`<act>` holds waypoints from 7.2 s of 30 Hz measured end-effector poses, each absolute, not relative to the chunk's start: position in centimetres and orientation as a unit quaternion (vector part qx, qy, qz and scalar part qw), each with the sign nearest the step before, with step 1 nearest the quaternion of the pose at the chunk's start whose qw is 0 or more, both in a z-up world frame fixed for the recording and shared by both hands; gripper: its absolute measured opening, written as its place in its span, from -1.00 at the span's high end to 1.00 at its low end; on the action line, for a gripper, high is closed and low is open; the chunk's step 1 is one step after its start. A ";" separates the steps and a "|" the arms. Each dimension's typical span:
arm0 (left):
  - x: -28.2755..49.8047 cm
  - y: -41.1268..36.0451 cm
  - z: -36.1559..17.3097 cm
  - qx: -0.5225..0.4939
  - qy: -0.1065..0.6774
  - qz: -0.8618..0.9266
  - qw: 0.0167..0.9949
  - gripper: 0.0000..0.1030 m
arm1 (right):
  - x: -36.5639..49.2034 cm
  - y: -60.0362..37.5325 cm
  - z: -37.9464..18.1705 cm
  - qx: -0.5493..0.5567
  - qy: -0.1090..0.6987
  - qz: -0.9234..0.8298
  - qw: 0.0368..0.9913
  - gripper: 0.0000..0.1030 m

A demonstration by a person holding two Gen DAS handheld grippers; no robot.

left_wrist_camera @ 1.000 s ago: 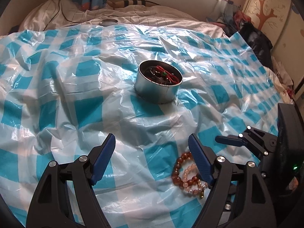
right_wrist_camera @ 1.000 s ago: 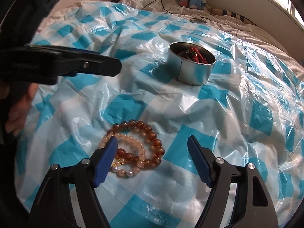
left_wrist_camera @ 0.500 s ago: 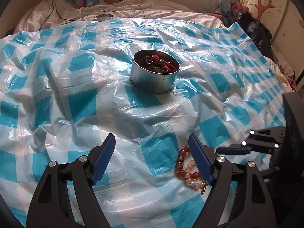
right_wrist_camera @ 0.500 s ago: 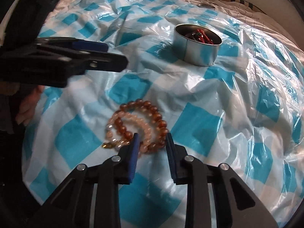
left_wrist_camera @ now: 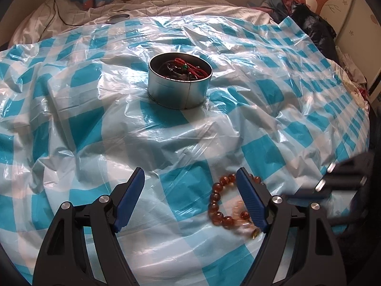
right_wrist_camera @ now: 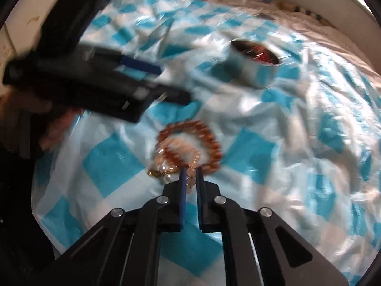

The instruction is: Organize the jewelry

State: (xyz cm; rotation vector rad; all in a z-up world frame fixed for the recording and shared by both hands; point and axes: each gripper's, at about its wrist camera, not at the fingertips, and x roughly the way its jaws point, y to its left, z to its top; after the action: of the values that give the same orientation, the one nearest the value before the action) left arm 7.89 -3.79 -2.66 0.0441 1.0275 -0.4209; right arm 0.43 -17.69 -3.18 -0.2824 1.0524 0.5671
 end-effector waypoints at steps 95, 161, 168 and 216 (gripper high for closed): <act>11.5 -0.3 -0.4 -0.056 0.414 -0.069 0.906 -0.71 | 10.6 -25.0 0.7 0.180 0.383 0.125 0.897 -0.44; 9.2 -3.6 -0.3 0.039 0.381 -0.028 0.923 -0.85 | 4.4 -21.6 -1.5 0.017 0.344 0.034 0.938 -0.85; 9.2 -3.6 -0.2 0.038 0.381 -0.028 0.923 -0.85 | 4.5 -21.6 -1.7 0.017 0.345 0.033 0.938 -0.85; 9.3 -3.3 -1.3 0.036 0.394 -0.027 0.918 -0.85 | 4.5 -21.8 -2.0 0.015 0.349 0.033 0.937 -0.86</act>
State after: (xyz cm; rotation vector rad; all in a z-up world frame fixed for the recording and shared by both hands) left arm 9.30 -3.30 -1.27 0.0734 0.8108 -0.0555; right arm 4.52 -21.84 -2.04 0.0306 0.7122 0.0669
